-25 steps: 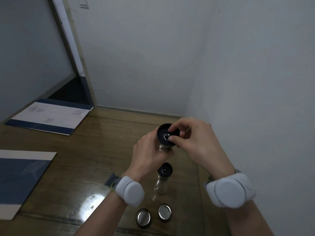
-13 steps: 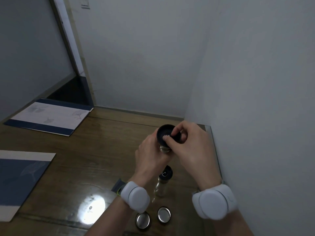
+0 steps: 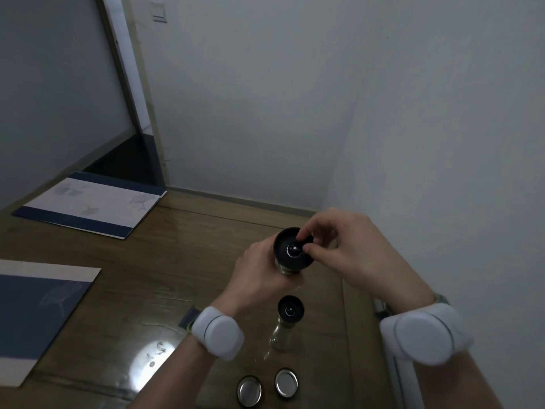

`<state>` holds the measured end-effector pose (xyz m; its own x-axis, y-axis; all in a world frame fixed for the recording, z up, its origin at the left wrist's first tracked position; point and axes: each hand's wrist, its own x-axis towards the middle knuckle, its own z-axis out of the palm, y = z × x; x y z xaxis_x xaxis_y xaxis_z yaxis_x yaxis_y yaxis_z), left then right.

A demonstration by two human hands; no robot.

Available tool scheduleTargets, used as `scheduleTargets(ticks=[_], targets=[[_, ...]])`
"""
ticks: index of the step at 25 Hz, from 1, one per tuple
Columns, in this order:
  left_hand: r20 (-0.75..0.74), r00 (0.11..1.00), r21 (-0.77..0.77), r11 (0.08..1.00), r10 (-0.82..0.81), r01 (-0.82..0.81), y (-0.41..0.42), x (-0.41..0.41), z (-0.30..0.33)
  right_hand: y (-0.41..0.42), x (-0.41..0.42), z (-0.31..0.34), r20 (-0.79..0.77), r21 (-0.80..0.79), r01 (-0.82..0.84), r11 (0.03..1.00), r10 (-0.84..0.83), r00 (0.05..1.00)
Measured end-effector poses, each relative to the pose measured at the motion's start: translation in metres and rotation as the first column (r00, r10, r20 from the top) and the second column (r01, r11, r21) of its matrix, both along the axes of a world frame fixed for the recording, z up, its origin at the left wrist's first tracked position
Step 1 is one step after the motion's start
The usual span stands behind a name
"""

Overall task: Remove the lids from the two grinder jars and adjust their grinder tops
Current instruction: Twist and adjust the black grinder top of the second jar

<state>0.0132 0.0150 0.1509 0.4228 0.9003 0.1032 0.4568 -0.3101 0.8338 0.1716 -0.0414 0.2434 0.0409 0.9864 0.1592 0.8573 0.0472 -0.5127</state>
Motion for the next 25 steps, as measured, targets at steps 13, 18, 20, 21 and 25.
scheduleTargets(ticks=[13,18,20,21,25], targets=[[-0.108,0.983,-0.033,0.989,-0.146,0.144,0.014,-0.023,0.011,0.012,-0.007,-0.002,-0.156,-0.120,-0.156,0.980,0.137,0.978],[-0.105,0.991,-0.026,0.996,-0.087,0.085,0.022,-0.020,0.008,0.019,-0.011,-0.009,-0.187,-0.080,-0.122,0.989,0.105,0.977],[-0.098,0.992,-0.026,0.997,-0.073,0.071,0.021,-0.018,0.005,0.018,-0.011,-0.012,-0.240,-0.081,-0.120,0.989,0.097,0.966],[-0.098,0.992,-0.032,0.997,-0.074,0.071,0.019,-0.018,0.005,0.018,-0.011,-0.014,-0.265,-0.089,-0.123,0.988,0.096,0.960],[-0.099,0.986,-0.046,0.991,-0.131,0.127,0.018,-0.017,0.003,0.016,-0.006,-0.015,-0.329,-0.134,-0.149,0.980,0.097,0.939]])
